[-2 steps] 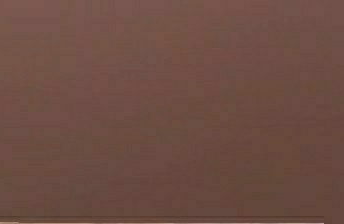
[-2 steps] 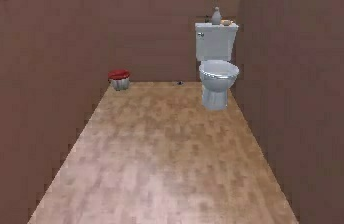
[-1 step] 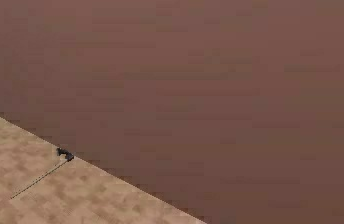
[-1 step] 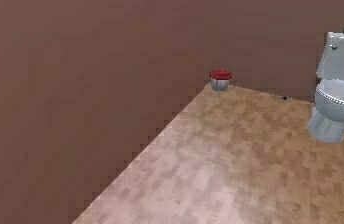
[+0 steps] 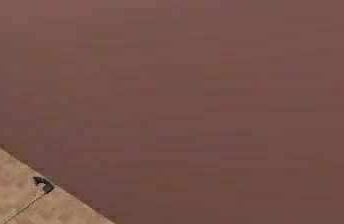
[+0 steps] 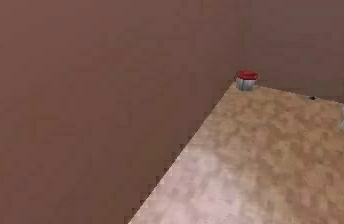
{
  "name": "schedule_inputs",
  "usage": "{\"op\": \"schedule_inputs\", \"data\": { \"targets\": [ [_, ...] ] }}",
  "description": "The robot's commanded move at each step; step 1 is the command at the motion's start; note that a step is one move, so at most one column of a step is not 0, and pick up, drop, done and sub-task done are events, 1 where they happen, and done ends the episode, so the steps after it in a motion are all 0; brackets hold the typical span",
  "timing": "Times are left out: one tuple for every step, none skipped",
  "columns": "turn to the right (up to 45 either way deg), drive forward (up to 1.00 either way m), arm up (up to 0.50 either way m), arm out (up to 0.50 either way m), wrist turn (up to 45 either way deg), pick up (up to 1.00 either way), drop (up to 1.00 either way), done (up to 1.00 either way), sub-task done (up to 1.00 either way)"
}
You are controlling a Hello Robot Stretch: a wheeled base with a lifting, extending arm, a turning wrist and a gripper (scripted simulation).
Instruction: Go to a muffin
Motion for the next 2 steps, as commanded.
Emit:
{"op": "schedule_inputs", "data": {
  "targets": [
    [-45.0, 0.00, 0.00, 0.00, 0.0, 0.00, 0.00, 0.00, 0.00],
    [-15.0, 0.00, 0.00, 0.00, 0.0, 0.00, 0.00, 0.00, 0.00]
  ]
}}
